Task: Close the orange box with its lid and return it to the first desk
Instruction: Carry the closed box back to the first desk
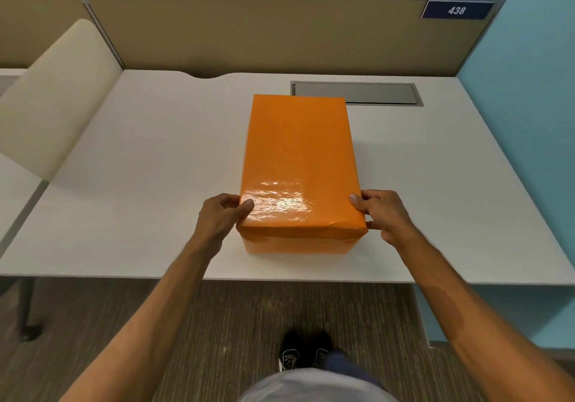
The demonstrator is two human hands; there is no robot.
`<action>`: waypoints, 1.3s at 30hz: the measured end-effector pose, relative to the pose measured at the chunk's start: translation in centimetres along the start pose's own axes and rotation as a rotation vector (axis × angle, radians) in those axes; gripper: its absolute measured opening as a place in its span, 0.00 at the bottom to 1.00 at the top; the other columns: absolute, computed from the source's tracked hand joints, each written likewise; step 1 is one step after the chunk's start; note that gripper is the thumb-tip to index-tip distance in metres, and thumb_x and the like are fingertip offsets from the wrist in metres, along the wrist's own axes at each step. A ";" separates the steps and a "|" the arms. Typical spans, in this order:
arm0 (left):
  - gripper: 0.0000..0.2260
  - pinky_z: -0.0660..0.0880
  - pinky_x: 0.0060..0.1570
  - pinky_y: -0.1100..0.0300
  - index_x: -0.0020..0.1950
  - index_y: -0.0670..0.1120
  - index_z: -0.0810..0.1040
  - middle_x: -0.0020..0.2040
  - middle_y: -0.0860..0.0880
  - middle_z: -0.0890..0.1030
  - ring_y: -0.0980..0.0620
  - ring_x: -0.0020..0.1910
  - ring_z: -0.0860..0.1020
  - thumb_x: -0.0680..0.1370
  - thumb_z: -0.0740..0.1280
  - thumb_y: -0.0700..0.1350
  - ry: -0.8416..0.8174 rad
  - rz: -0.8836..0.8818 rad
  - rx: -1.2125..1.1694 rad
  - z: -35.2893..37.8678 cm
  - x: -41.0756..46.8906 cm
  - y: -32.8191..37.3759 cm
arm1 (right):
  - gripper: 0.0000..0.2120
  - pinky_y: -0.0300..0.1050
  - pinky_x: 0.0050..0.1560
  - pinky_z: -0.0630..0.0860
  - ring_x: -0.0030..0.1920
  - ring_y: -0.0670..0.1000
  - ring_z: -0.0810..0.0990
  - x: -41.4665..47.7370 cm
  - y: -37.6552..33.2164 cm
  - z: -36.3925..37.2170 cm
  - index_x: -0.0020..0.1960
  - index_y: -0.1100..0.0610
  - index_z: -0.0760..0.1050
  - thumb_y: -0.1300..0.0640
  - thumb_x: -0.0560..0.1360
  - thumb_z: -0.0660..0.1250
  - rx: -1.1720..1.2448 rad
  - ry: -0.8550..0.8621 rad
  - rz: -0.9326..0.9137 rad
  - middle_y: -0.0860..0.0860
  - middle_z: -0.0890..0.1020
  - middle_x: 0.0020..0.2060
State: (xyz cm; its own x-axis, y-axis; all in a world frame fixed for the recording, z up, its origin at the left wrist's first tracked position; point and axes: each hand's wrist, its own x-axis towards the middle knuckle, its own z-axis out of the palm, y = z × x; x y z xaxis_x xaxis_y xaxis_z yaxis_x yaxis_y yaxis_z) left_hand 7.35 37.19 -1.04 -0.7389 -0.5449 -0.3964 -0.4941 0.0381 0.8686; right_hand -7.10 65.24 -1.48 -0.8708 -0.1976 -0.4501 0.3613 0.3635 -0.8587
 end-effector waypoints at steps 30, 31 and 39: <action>0.22 0.77 0.61 0.40 0.66 0.41 0.79 0.64 0.41 0.81 0.40 0.60 0.79 0.77 0.71 0.53 0.136 0.000 -0.116 3.1 19.8 11.4 | 0.26 0.59 0.54 0.80 0.64 0.60 0.78 20.3 -11.4 0.9 0.76 0.51 0.66 0.50 0.80 0.67 -0.251 0.048 -0.326 0.57 0.77 0.68; 0.22 0.78 0.59 0.42 0.64 0.40 0.80 0.62 0.41 0.82 0.41 0.57 0.81 0.76 0.72 0.53 0.172 0.012 -0.103 3.2 20.1 11.3 | 0.27 0.59 0.54 0.80 0.63 0.60 0.78 20.7 -11.4 1.0 0.75 0.52 0.67 0.50 0.79 0.68 -0.262 0.058 -0.342 0.57 0.77 0.68; 0.21 0.81 0.55 0.42 0.62 0.40 0.82 0.56 0.41 0.85 0.44 0.50 0.84 0.75 0.72 0.53 0.211 0.036 -0.088 3.3 21.4 9.9 | 0.28 0.63 0.60 0.78 0.64 0.60 0.79 22.0 -10.2 1.5 0.75 0.55 0.68 0.51 0.77 0.70 -0.282 0.112 -0.375 0.57 0.77 0.68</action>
State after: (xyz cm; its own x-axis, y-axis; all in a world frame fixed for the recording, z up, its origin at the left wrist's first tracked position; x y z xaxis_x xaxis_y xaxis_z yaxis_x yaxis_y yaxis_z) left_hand -14.87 28.73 -1.90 -0.6384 -0.7080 -0.3020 -0.4206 -0.0077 0.9072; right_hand -29.40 55.81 -3.03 -0.9598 -0.2688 -0.0801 -0.0753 0.5220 -0.8496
